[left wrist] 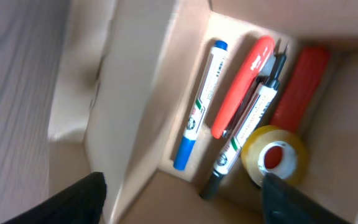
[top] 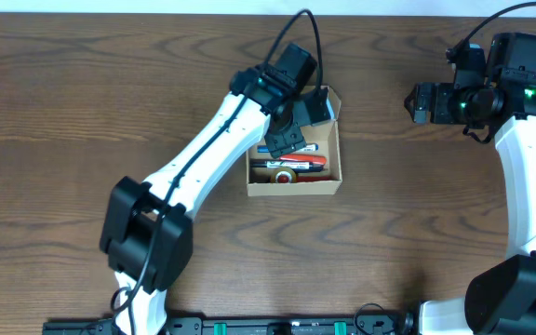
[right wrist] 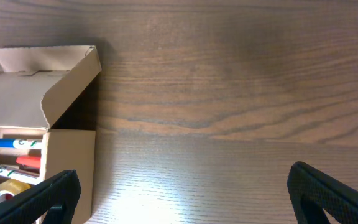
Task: Pack container
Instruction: 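Release the marker and raise left gripper out of the box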
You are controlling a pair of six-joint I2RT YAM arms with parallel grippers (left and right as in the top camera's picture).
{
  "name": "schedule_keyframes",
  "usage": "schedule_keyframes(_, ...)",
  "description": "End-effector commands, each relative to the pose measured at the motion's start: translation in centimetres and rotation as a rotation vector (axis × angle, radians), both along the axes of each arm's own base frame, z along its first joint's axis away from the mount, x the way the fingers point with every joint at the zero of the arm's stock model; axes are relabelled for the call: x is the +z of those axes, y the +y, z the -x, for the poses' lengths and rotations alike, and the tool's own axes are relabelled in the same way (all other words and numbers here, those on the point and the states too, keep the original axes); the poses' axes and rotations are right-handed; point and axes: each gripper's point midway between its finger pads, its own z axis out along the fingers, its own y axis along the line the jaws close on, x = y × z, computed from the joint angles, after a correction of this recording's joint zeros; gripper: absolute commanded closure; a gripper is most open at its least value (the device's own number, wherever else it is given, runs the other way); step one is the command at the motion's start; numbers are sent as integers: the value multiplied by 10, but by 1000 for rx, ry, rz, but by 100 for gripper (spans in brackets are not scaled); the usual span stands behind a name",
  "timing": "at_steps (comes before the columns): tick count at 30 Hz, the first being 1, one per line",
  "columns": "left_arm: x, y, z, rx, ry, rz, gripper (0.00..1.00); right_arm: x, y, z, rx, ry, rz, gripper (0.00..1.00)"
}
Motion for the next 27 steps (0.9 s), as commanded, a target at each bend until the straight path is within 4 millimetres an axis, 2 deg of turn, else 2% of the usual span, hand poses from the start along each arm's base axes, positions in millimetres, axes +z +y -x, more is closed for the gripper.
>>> schedule_keyframes(1, 60, 22, -8, 290, -50, 132, 4, 1, 0, -1, 14, 0, -1, 1)
schedule_keyframes(3, 78, 48, -9, 458, -25, 186, 5, 0, 1, 0, 16, 2, -3, 1)
schedule_keyframes(5, 90, 80, -6, 551, 7, 212, 5, 0, 5, 1, 44, 2, -12, 1)
schedule_keyframes(8, 104, 135, -10, 741, 18, 244, 4, 3, 17, 1, 90, -12, -66, 2)
schedule_keyframes(9, 108, 154, -13, 818, 19, 262, 0, 5, 21, 1, 102, -17, -88, 5)
schedule_keyframes(10, 109, 173, -18, 911, 22, 285, 6, 6, 24, 0, 108, -20, -107, 12)
schedule_keyframes(11, 110, 192, -22, 1014, 38, 322, 7, 7, 26, 0, 106, -22, -126, 27)
schedule_keyframes(12, 109, 205, -24, 1078, 57, 352, 15, 7, 28, 0, 99, -21, -141, 44)
schedule_keyframes(13, 104, 218, -26, 1136, 89, 382, 24, 7, 28, 0, 80, -14, -157, 67)
schedule_keyframes(14, 101, 226, -27, 1166, 112, 403, 27, 6, 29, 0, 67, -6, -166, 85)
schedule_keyframes(15, 94, 234, -28, 1195, 149, 426, 35, 4, 30, -1, 58, 3, -178, 96)
schedule_keyframes(18, 72, 242, -30, 1228, 273, 485, 58, -12, 42, -3, 84, 50, -228, 99)
schedule_keyframes(19, 67, 242, -31, 1231, 290, 489, 62, -15, 44, -3, 90, 59, -237, 99)
schedule_keyframes(20, 58, 241, -33, 1234, 326, 494, 76, -23, 51, -4, 107, 83, -264, 99)
schedule_keyframes(21, 49, 239, -35, 1236, 356, 494, 84, -31, 58, -5, 123, 107, -291, 99)
schedule_keyframes(23, 29, 238, -38, 1245, 407, 476, 94, -52, 73, -7, 153, 165, -343, 99)
schedule_keyframes(27, -5, 222, -45, 1209, 547, 516, 94, -93, 98, -6, 182, 284, -417, 99)
